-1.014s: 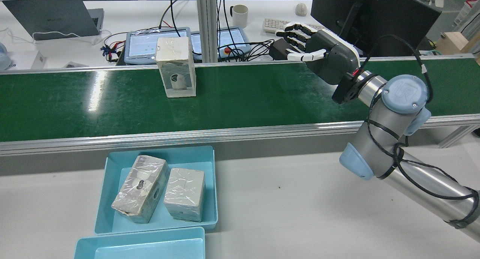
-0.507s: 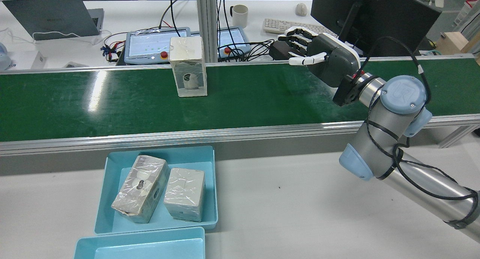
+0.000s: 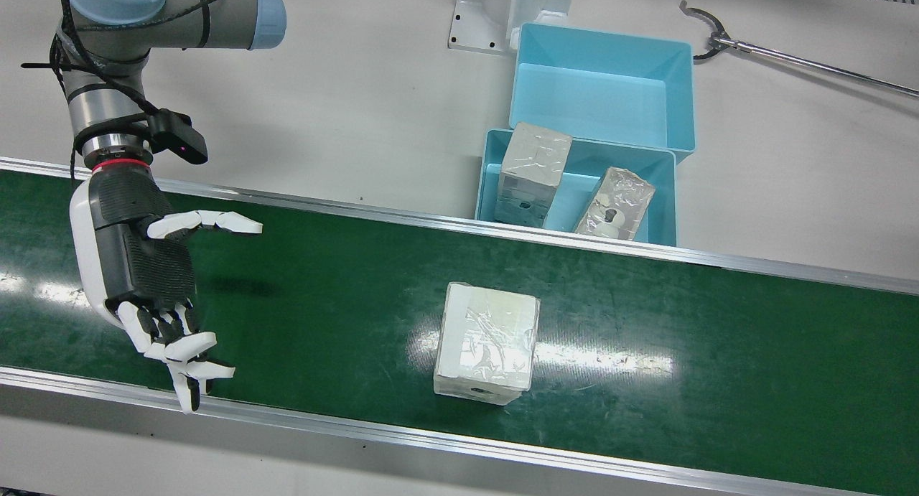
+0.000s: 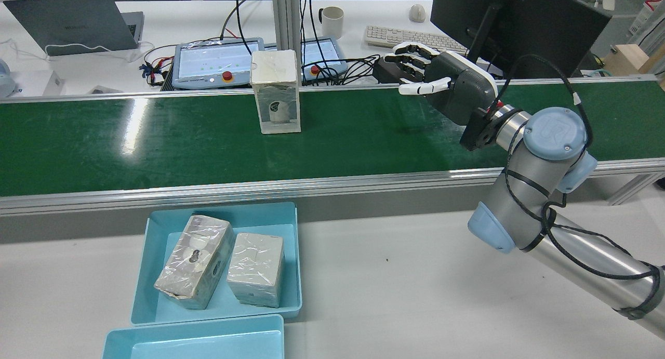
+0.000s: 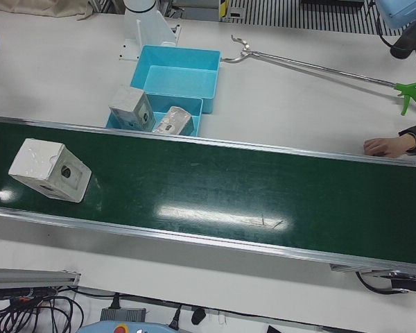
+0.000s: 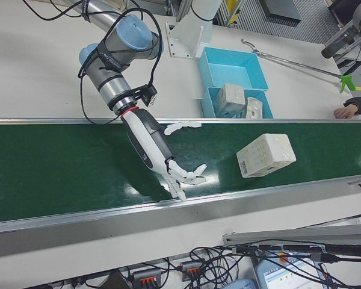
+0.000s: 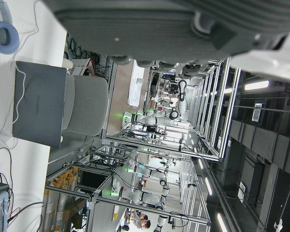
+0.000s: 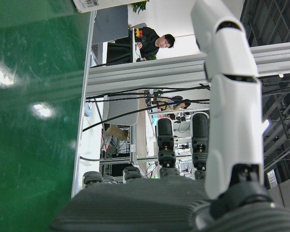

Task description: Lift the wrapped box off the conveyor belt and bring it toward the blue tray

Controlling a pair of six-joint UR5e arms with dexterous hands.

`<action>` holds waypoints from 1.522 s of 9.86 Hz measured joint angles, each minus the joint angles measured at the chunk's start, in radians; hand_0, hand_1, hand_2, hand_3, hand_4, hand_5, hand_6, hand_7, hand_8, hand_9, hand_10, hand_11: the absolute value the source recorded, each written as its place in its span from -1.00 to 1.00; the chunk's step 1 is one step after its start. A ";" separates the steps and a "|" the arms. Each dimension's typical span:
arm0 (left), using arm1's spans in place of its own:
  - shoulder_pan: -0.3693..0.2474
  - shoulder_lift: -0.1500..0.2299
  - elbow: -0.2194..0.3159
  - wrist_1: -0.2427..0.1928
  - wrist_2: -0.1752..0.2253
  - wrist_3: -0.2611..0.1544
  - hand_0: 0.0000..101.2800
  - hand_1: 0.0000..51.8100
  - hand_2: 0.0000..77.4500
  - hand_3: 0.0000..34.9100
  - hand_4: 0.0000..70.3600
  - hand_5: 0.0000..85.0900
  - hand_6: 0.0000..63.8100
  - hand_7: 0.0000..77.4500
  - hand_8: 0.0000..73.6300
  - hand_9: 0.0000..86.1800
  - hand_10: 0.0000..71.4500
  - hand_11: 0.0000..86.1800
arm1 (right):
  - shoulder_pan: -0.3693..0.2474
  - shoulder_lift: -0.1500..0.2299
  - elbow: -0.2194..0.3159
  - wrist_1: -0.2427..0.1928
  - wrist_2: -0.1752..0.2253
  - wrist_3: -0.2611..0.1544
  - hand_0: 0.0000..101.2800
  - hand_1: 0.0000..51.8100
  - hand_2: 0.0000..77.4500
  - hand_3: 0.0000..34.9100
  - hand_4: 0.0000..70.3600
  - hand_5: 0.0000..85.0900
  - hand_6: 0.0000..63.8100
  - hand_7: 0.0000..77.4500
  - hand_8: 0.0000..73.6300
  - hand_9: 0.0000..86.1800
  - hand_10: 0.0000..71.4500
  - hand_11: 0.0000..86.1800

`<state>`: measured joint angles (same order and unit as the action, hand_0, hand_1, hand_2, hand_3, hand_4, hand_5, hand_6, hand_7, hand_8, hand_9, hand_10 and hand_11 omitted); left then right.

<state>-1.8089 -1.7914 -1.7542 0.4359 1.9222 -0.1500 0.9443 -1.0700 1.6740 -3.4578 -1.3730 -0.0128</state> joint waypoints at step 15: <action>0.000 0.000 0.000 0.000 0.000 0.000 -1.00 -1.00 -0.99 -1.00 -1.00 -0.97 -0.98 -1.00 -1.00 -1.00 -0.98 -1.00 | -0.013 0.045 -0.051 0.005 0.003 -0.007 -0.03 -0.35 -0.46 0.19 -0.67 -0.06 -0.86 -0.34 -1.00 -0.90 -1.00 -0.96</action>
<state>-1.8090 -1.7914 -1.7541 0.4359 1.9223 -0.1500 0.9313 -1.0246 1.6229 -3.4530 -1.3699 -0.0199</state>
